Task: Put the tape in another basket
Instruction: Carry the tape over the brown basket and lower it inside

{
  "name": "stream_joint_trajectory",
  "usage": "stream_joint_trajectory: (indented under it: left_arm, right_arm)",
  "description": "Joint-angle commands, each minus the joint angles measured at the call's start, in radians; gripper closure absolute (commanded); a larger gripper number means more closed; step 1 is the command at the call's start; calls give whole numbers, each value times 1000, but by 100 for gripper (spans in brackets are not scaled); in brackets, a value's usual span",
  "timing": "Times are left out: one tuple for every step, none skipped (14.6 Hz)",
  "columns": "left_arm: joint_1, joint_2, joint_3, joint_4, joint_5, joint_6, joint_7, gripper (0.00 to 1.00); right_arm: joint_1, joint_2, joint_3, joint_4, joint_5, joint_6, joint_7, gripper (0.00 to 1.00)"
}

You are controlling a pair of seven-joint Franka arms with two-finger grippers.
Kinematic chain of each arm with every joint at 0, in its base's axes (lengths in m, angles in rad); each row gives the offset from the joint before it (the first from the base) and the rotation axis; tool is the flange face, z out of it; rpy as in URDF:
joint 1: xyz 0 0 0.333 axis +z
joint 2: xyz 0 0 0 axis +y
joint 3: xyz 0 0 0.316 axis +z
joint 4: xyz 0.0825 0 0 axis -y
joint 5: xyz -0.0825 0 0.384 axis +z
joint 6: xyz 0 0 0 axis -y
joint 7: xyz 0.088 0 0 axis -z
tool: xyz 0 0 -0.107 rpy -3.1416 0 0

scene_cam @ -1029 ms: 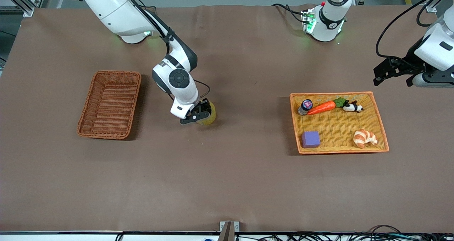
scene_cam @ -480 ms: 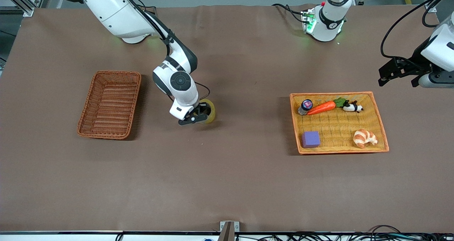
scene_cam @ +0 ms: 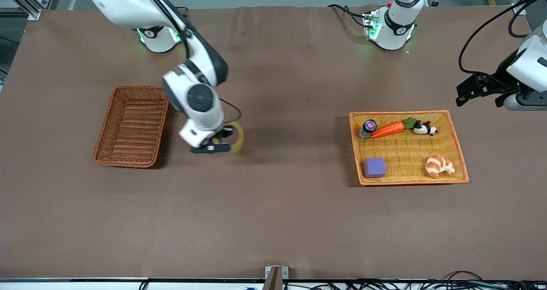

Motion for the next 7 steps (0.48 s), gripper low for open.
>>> stream_joint_trajectory:
  left_arm:
    - [5, 2, 1, 5, -1, -7, 18, 0]
    - [4, 2, 1, 5, -1, -7, 15, 0]
    - [4, 2, 1, 8, -1, -7, 17, 0]
    - [4, 1, 1, 10, -1, -7, 17, 0]
    - [4, -1, 1, 11, -3, -7, 17, 0]
    - [4, -1, 1, 14, -3, -7, 17, 0]
    - [4, 1, 1, 17, -3, -7, 18, 0]
  right_arm:
    - [-75, -170, -49, -66, 41, -101, -89, 100]
    - [-76, -215, -109, -98, 49, -112, -171, 100]
    - [-75, -258, -173, -142, 66, -109, -269, 100]
    - [-75, -297, -240, -191, 84, -100, -353, 100]
    - [-75, -331, -297, -238, 97, -90, -433, 100]
    - [-75, -353, -339, -288, 98, -64, -489, 100]
    - [-75, -371, -379, -344, 97, -19, -530, 100]
